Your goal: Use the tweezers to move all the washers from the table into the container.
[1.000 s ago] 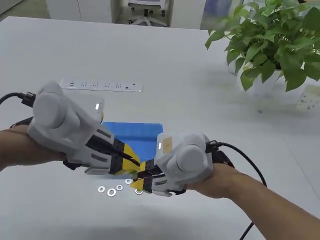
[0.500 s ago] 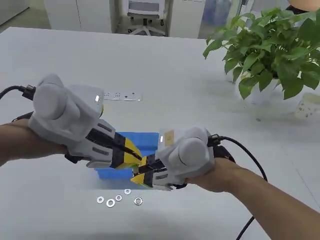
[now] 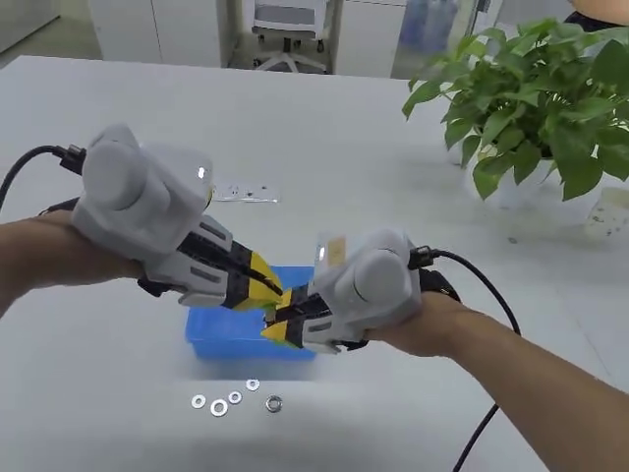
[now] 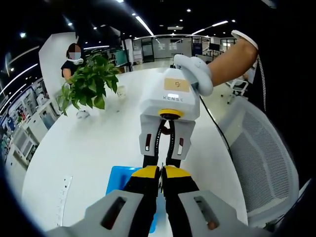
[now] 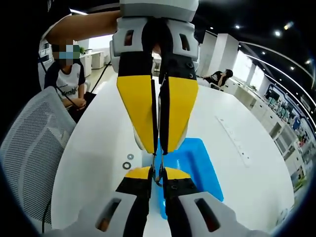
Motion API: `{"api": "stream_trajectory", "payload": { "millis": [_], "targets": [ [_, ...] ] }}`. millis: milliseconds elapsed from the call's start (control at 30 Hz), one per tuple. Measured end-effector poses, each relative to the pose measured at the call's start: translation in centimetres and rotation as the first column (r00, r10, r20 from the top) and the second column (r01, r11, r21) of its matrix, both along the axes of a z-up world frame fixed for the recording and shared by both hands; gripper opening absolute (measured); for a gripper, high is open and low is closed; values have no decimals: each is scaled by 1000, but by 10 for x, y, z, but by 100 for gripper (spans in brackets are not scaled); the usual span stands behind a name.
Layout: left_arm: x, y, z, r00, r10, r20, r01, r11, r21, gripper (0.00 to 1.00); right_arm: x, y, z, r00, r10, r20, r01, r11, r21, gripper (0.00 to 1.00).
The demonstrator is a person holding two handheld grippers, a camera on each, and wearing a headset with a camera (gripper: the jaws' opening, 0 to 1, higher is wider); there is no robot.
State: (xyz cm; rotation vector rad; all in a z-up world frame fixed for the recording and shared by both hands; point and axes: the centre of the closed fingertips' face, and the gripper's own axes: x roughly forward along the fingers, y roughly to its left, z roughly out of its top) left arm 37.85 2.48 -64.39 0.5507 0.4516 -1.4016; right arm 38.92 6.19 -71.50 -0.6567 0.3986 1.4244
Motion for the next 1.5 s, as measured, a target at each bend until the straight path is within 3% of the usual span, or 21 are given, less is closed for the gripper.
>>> {"api": "stream_trajectory", "payload": {
  "millis": [467, 800, 1500],
  "targets": [
    [28, -1, -16, 1000, 14, -10, -14, 1000, 16, 7, 29, -1, -17, 1000, -9, -17, 9, 1000, -11, 10],
    [44, -3, -37, 999, 20, -31, -20, 999, 26, 7, 43, -3, -38, 999, -14, -46, 12, 1000, -28, 10],
    [65, 2, -67, 997, 47, -65, -44, 998, 42, 7, 59, 0, -69, 996, -10, -94, 5, 998, -55, 11]
  ]
}}
